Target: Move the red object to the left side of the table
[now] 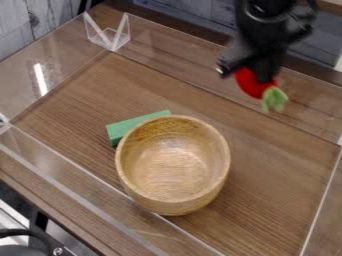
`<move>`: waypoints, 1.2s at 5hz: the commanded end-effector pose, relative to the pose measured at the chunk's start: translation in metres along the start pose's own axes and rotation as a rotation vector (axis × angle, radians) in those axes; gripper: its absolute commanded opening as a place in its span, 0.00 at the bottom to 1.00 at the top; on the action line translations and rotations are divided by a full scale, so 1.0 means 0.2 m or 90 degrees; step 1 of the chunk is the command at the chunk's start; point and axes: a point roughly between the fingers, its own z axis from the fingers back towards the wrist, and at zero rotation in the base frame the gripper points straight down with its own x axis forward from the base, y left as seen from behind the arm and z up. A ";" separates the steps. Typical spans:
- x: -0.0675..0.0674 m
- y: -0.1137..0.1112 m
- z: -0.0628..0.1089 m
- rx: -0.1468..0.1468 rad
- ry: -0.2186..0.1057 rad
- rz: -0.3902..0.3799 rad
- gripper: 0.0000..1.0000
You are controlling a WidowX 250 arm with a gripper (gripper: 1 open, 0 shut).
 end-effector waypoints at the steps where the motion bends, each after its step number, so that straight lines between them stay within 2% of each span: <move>1: 0.14 0.11 0.02 -0.022 -0.020 0.004 0.00; 2: 0.05 0.03 -0.05 -0.029 -0.007 -0.018 0.00; 3: 0.04 0.00 -0.06 -0.017 -0.033 0.042 0.00; 4: -0.01 -0.07 -0.06 -0.012 -0.044 0.085 0.00; 5: -0.03 -0.10 -0.03 -0.011 -0.041 0.096 0.00; 6: 0.02 -0.10 0.04 -0.012 -0.040 0.124 0.00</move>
